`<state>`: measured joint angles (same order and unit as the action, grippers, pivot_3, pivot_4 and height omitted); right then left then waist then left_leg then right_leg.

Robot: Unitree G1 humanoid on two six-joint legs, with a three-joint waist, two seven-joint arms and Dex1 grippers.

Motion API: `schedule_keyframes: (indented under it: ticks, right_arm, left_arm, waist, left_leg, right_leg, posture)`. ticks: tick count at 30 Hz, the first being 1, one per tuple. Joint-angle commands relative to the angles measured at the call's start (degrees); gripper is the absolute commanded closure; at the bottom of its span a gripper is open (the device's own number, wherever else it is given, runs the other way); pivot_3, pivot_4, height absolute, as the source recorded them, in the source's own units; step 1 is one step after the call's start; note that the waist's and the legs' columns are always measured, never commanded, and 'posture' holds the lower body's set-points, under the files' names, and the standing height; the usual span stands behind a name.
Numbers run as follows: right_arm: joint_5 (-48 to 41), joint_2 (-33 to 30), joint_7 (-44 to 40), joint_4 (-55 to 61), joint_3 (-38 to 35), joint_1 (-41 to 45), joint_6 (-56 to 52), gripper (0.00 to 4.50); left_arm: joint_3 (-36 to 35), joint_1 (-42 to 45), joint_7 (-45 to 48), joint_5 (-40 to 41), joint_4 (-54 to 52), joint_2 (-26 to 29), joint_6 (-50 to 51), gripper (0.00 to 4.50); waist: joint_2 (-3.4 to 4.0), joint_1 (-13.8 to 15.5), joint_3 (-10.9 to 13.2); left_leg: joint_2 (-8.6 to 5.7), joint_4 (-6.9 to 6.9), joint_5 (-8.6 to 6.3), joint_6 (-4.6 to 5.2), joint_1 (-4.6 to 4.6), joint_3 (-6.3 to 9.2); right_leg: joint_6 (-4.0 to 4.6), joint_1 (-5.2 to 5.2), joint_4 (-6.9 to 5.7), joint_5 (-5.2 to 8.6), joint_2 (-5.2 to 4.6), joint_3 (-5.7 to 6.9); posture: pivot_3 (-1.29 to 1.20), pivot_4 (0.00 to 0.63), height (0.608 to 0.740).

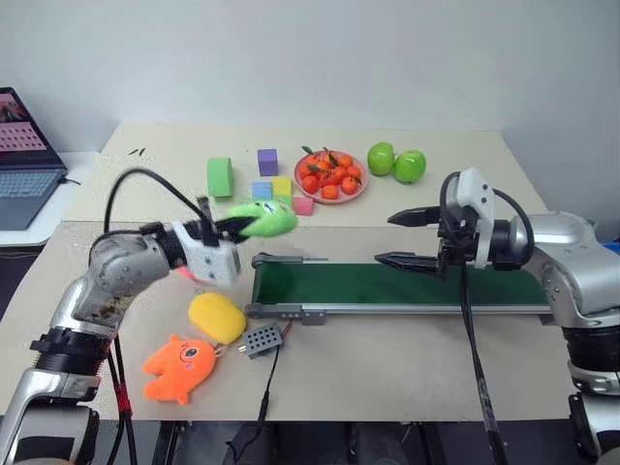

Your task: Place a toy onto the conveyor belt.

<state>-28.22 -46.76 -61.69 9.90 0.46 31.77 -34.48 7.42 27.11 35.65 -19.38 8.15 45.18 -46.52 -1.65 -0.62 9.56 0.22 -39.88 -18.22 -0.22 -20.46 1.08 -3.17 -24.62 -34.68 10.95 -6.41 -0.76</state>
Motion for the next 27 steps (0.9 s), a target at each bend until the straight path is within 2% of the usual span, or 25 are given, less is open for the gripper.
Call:
schedule_keyframes:
  ticks: [1, 7, 16, 17, 18, 20, 25, 26, 27]
  right_arm:
    - [-0.8, -0.9, 0.6, 2.3, -2.7, -0.4, -0.1, 0.00]
    - [-1.4, -0.9, 2.0, 4.0, -3.9, -1.8, -0.9, 0.00]
    - [-2.2, -2.2, 3.3, 7.0, -6.8, -4.5, -2.9, 0.00]
    - [-2.2, -2.4, 3.3, 6.9, -6.8, -4.5, -3.0, 0.00]
    - [-2.2, -2.5, 3.4, 6.9, -6.9, -4.6, -3.0, 0.00]
    - [-2.1, -2.6, 3.5, 6.5, -6.7, -4.3, -2.8, 0.00]
    - [-1.7, -2.6, 3.4, 5.4, -5.9, -3.5, -2.1, 0.00]
    - [-1.6, -2.6, 3.3, 5.2, -5.8, -3.3, -1.9, 0.00]
    - [-1.5, -2.6, 3.2, 4.9, -5.6, -3.2, -1.7, 0.00]
  left_arm:
    - [2.4, 1.2, -4.2, -4.8, 2.5, -1.4, -7.3, 4.40]
    - [6.2, 4.1, -9.0, -12.6, 12.5, -1.8, -12.6, 4.40]
    - [11.2, 11.4, -15.9, -19.0, 25.4, -3.9, -17.4, 4.40]
    - [11.8, 12.1, -15.9, -18.5, 26.3, -4.1, -18.3, 3.66]
    - [12.3, 12.5, -15.9, -18.3, 27.0, -4.1, -18.9, 3.49]
    - [13.3, 13.6, -15.6, -17.3, 28.5, -4.1, -20.7, 2.63]
    - [14.4, 15.9, -13.9, -13.3, 30.3, -3.6, -23.7, 1.09]
    - [14.6, 16.3, -13.4, -12.3, 30.5, -3.4, -24.2, 0.59]
    - [14.8, 16.5, -12.6, -10.7, 30.7, -3.3, -24.5, 0.28]
  waist:
    - [0.00, 0.1, 0.0]
    - [0.00, 0.0, 0.0]
    - [0.00, 0.1, 0.0]
    - [0.00, 0.1, 0.0]
    - [0.00, 0.1, 0.0]
    - [0.00, 0.0, 0.0]
    - [0.00, -0.1, 0.0]
    - [0.00, -0.1, 0.0]
    - [0.00, -0.1, 0.0]
  left_leg:
    - [0.00, -0.02, 0.00, 0.00, -0.01, 0.00]
    - [0.00, -0.05, 0.00, 0.02, 0.04, 0.01]
    - [-0.02, -0.09, -0.01, 0.03, 0.06, 0.03]
    - [-0.02, -0.09, -0.01, 0.04, 0.09, 0.03]
    - [-0.02, -0.09, -0.01, 0.04, 0.10, 0.03]
    - [-0.02, -0.10, -0.01, 0.04, 0.10, 0.03]
    - [-0.02, -0.09, -0.01, 0.04, 0.12, 0.03]
    - [-0.02, -0.10, -0.01, 0.04, 0.12, 0.04]
    - [-0.02, -0.10, -0.01, 0.04, 0.12, 0.04]
  right_leg:
    - [0.00, 0.00, -0.01, 0.00, 0.00, 0.01]
    - [-0.01, 0.01, -0.11, 0.00, 0.01, 0.02]
    - [-0.02, 0.07, -0.15, 0.01, 0.00, 0.05]
    - [-0.03, 0.10, -0.15, 0.01, 0.00, 0.05]
    - [-0.03, 0.12, -0.15, 0.01, 0.00, 0.06]
    - [-0.03, 0.12, -0.15, 0.01, 0.00, 0.05]
    - [-0.04, 0.12, -0.16, 0.02, 0.00, 0.05]
    - [-0.04, 0.12, -0.16, 0.02, 0.00, 0.05]
    - [-0.04, 0.12, -0.16, 0.02, 0.00, 0.06]
  posture:
    - [0.00, 0.150, 0.738]
    - [0.00, 0.150, 0.738]
    - [0.00, 0.150, 0.738]
    - [0.00, 0.150, 0.738]
    - [0.00, 0.150, 0.738]
    - [0.00, 0.150, 0.738]
    - [0.00, 0.150, 0.738]
    - [0.00, 0.150, 0.738]
    - [0.00, 0.150, 0.738]
